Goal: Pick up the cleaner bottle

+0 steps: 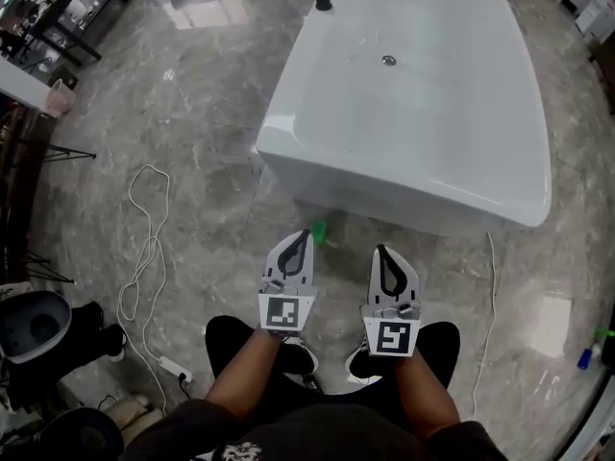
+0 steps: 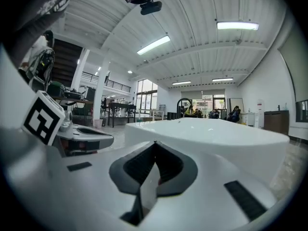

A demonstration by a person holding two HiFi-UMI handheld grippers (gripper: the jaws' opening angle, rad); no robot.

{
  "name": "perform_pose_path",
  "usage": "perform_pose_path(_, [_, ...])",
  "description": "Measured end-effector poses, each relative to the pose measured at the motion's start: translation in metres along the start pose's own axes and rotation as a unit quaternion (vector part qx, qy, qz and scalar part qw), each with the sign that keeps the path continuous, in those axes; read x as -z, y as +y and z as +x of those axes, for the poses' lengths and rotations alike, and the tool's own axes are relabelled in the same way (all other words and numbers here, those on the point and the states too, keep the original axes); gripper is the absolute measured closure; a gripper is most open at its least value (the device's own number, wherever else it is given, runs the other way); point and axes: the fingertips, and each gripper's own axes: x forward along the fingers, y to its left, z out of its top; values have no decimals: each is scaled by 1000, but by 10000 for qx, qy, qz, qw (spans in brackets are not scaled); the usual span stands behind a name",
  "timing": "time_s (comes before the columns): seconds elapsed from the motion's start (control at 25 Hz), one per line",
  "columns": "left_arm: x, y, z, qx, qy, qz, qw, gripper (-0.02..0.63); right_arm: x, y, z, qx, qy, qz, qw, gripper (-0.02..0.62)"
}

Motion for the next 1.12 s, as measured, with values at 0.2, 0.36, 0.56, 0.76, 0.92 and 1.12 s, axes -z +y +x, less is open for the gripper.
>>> perform_pose_path(0.2, [101,1,34,-230,-76,-136,9996,601,90,3,32,-3,-136,3,9999,580])
perform_pose_path(0.36, [156,5,44,-368,-54,-151,9992,601,138,3,47,-26,-163,9,9999,580])
perform_pose_path(0.56, [201,-2,48,-398,96,-235,9989,600,170,-1,59,-89,-163,7,9998,580])
perform_pose_path(0.76, [245,3,54,-710,123,-155,9973,417,176,0,69,-169,-207,99,9996,580])
perform_pose_path(0.92, [300,6,62,-841,503,5,9952,338,187,1,71,-279,-183,106,9994,580])
perform_pose_path(1.12, [368,2,88,-703,1026,-128,9922,310,195,3,71,-290,-106,97,9995,580])
